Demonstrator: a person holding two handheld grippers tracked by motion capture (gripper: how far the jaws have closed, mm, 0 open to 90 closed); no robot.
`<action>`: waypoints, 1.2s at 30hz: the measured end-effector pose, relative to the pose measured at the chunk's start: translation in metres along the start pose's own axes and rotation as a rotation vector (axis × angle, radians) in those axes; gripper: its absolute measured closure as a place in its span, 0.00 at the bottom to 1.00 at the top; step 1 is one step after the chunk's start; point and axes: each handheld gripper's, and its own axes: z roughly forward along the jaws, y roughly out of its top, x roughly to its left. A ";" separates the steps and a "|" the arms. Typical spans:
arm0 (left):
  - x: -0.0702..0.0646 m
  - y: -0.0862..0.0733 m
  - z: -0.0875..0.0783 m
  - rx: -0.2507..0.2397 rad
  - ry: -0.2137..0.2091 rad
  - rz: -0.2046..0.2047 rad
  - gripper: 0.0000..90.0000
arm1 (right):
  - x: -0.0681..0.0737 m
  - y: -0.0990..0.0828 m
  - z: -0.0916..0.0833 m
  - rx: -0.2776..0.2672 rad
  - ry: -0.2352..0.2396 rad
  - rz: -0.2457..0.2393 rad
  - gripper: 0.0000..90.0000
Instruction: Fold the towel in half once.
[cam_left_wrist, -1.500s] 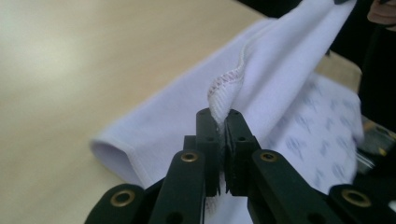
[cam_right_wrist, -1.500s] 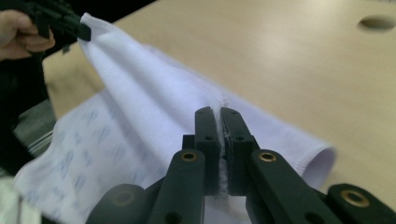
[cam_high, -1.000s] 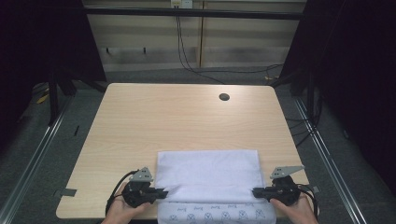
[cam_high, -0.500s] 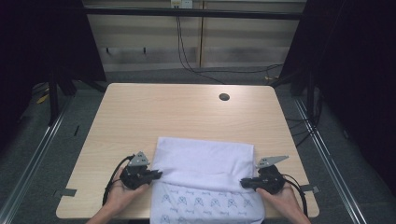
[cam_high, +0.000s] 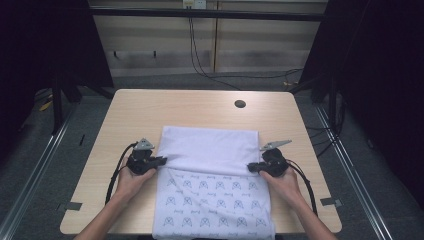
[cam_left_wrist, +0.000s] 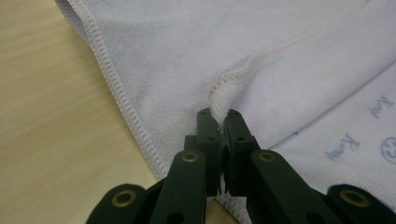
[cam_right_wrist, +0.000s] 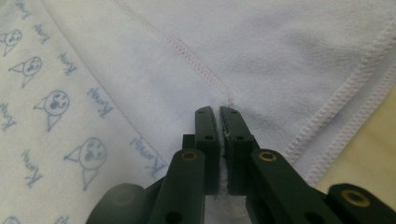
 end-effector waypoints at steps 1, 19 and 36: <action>0.003 0.004 0.003 -0.005 0.014 -0.001 0.97 | -0.003 0.003 0.003 -0.003 0.007 0.008 0.96; 0.035 0.040 0.037 0.006 0.165 0.068 0.97 | -0.043 0.059 0.046 -0.065 -0.146 0.035 0.96; 0.053 0.069 0.009 -0.161 0.073 -0.105 0.97 | -0.058 0.077 0.016 -0.252 -0.091 0.080 0.96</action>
